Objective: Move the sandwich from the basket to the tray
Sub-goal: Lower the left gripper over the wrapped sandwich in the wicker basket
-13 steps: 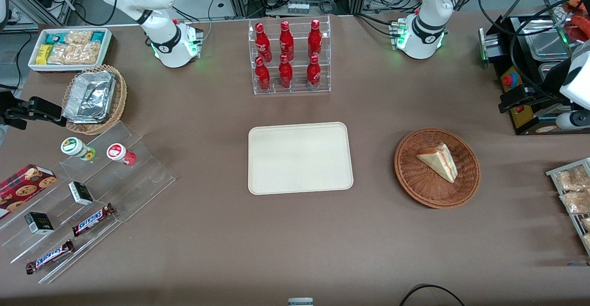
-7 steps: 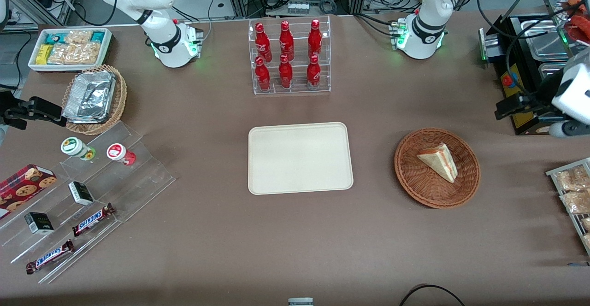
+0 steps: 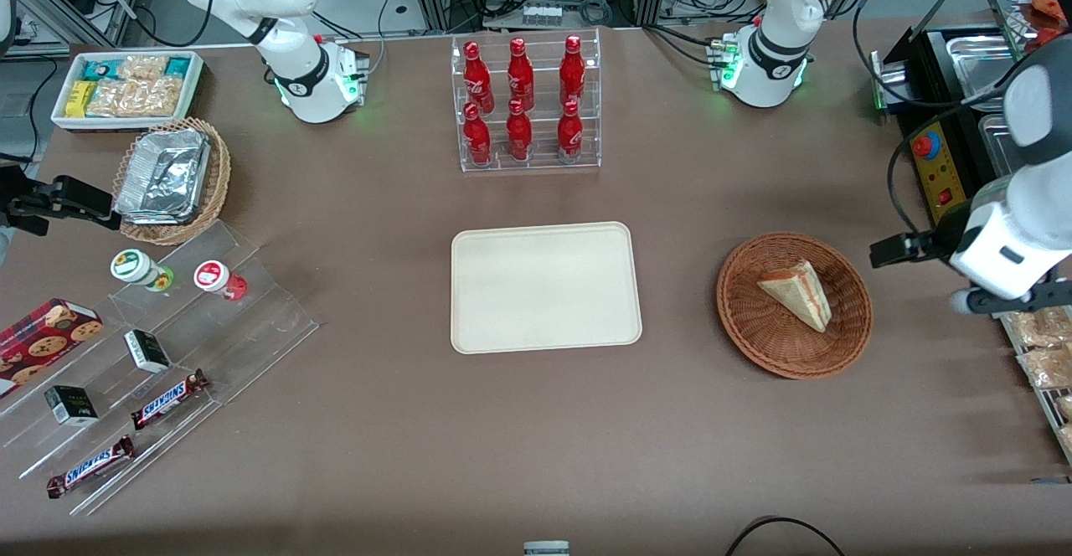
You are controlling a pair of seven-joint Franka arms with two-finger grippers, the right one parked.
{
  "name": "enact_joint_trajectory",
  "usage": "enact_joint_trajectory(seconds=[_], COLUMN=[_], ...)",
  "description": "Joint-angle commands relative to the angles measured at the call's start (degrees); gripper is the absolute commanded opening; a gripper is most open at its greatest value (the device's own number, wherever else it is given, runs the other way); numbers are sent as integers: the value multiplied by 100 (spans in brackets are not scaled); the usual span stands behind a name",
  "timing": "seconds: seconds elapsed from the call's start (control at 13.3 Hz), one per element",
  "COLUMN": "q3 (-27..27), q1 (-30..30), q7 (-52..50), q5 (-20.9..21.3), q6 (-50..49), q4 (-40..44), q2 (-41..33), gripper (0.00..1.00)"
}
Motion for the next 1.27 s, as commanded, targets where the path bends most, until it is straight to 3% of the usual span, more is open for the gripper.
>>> enact_joint_trajectory(seconds=[0.0,0.38,0.67,0.9,1.2], q3=[14,-3,-12,-12,-12], q1=[-36,-80,-168,-290,-300], q7=[-178,-1092,-1908,-2988,-3315], q5=[70,0,-9,-18,-9], q6=[482,921,2133,2512,3170], q4=[-590,-1319,-2593,-2911,-3508], q2=[-135,-240,-697,-715,-846], gripper=[100,100,100,100,100])
